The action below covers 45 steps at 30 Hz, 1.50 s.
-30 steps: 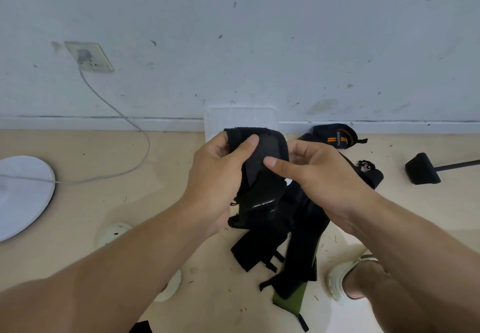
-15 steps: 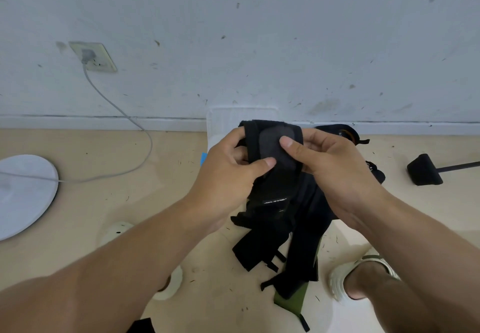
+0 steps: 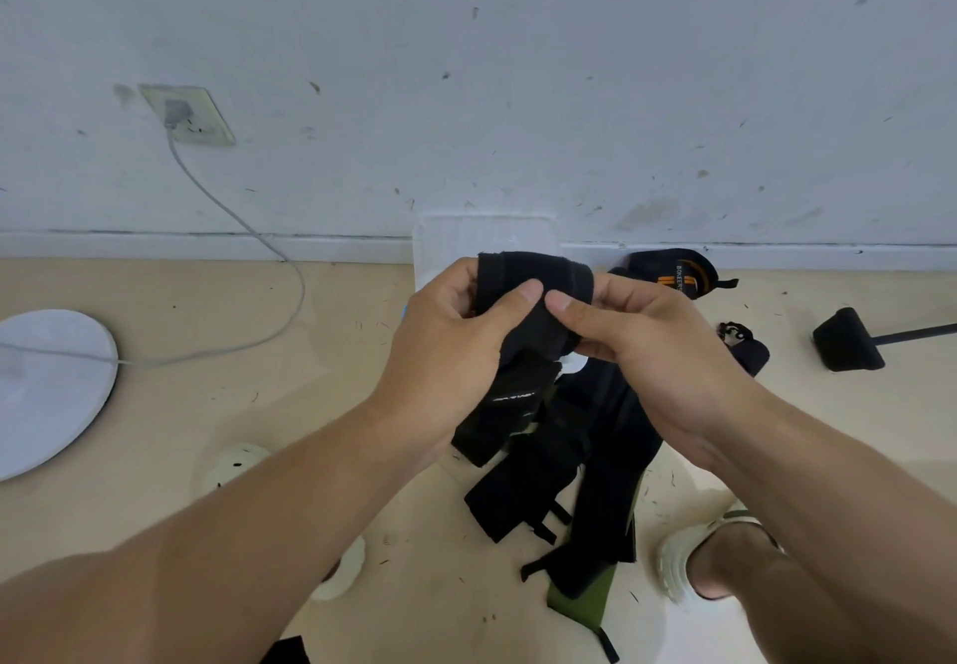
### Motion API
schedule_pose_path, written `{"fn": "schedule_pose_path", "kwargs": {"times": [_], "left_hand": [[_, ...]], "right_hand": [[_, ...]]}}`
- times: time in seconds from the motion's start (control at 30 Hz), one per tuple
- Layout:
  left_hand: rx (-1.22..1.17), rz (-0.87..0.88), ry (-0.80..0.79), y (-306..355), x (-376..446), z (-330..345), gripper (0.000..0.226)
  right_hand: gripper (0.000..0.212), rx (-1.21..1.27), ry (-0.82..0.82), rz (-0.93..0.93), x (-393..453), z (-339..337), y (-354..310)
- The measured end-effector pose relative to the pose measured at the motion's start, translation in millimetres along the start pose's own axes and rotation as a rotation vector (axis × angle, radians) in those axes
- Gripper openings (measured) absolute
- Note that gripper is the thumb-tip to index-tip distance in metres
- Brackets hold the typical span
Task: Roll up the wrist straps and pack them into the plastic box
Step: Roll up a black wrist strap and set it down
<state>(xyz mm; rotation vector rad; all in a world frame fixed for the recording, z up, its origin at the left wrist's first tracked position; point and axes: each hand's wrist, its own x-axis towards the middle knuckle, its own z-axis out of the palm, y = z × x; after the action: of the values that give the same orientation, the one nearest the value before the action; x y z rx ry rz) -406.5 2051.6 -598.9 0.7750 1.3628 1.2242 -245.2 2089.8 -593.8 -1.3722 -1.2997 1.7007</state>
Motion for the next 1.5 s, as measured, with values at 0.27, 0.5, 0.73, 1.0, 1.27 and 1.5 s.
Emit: {"fn": "schedule_pose_path", "kwargs": {"times": [0.27,0.5,0.73,1.0,1.27,1.5], "left_hand": [[0.324,0.117,0.024,6,9,-8,0.009],[0.438,0.161,-0.058,9,-1,-4,0.028],[0.448,0.198,0.007,8,6,-8,0.026],[0.378,0.078,0.218,9,18,-17,0.021],[0.491,-0.017,0.053,3,16,-10,0.032],[0.401,-0.091,-0.121,-5,7,0,0.020]], "right_hand": [[0.041,-0.516,0.221,-0.090,5,-8,-6],[0.045,-0.454,-0.102,-0.049,6,1,0],[0.073,-0.618,-0.155,0.051,6,-6,-12],[0.055,-0.500,-0.329,0.253,9,-57,-38],[0.035,-0.305,-0.214,0.166,13,-39,-30],[0.035,-0.143,-0.215,0.150,12,-19,-17]]}}
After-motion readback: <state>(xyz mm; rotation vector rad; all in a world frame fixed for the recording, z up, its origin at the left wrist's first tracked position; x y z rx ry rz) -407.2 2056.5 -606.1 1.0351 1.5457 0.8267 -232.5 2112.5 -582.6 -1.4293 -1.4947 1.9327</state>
